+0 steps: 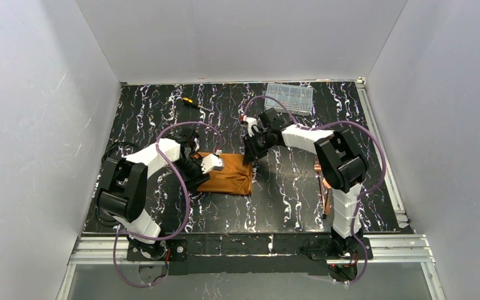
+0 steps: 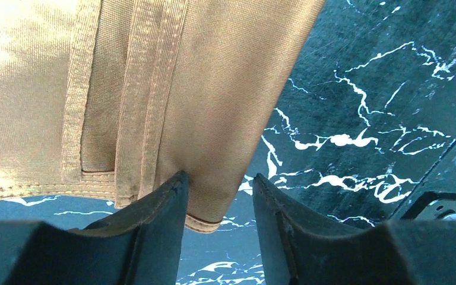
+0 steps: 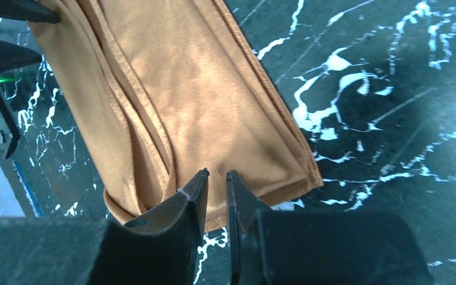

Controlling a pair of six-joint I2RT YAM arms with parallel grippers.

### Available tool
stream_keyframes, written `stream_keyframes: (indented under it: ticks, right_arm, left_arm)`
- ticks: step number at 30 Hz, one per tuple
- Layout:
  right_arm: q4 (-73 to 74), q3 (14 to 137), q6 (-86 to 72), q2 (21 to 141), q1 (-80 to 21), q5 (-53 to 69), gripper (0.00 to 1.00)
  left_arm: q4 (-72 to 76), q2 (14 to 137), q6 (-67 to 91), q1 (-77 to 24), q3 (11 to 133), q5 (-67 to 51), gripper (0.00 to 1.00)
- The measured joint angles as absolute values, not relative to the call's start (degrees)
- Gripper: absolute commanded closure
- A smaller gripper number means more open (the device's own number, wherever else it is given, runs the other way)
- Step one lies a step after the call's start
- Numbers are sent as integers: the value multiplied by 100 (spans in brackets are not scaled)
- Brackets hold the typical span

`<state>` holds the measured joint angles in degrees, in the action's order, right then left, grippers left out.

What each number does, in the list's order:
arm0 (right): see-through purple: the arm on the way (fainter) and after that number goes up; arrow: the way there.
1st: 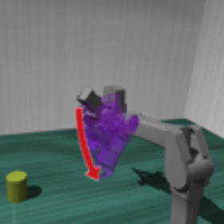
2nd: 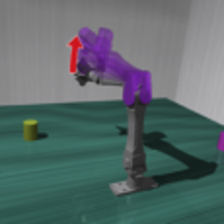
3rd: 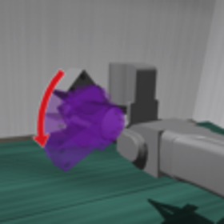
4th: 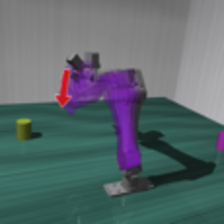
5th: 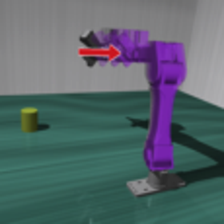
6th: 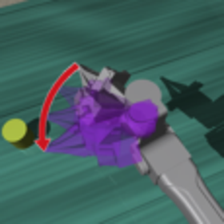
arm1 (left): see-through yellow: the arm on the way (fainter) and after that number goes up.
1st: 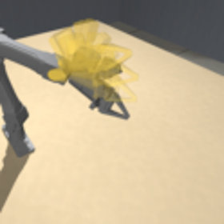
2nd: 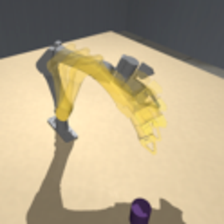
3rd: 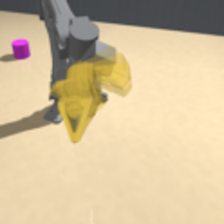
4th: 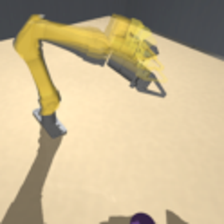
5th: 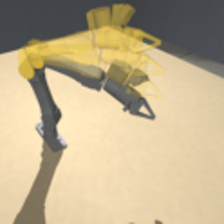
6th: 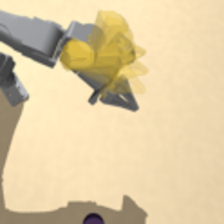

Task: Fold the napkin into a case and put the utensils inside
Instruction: Rotate the 2/3-rectangle-folded napkin at the center of the board.

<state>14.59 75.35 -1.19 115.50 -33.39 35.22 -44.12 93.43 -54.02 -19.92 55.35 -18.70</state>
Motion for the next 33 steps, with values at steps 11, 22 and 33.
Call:
stream_keyframes:
  ticks: [11, 22, 33]
  right_arm:
    - [1302, 7675, 5, 11524, -3253, 2926, 62]
    - [1181, 7778, 259, 11524, -3256, 2620, 71]
    - [878, 6626, 154, 10895, -3304, 2515, 79]
  left_arm:
    - [-4141, 9218, -5596, -2165, 5360, -1507, 65]
    - [-3741, 9216, -5725, -2198, 5334, -1017, 72]
    - [-3448, 9515, -5931, -2198, 5631, -740, 72]
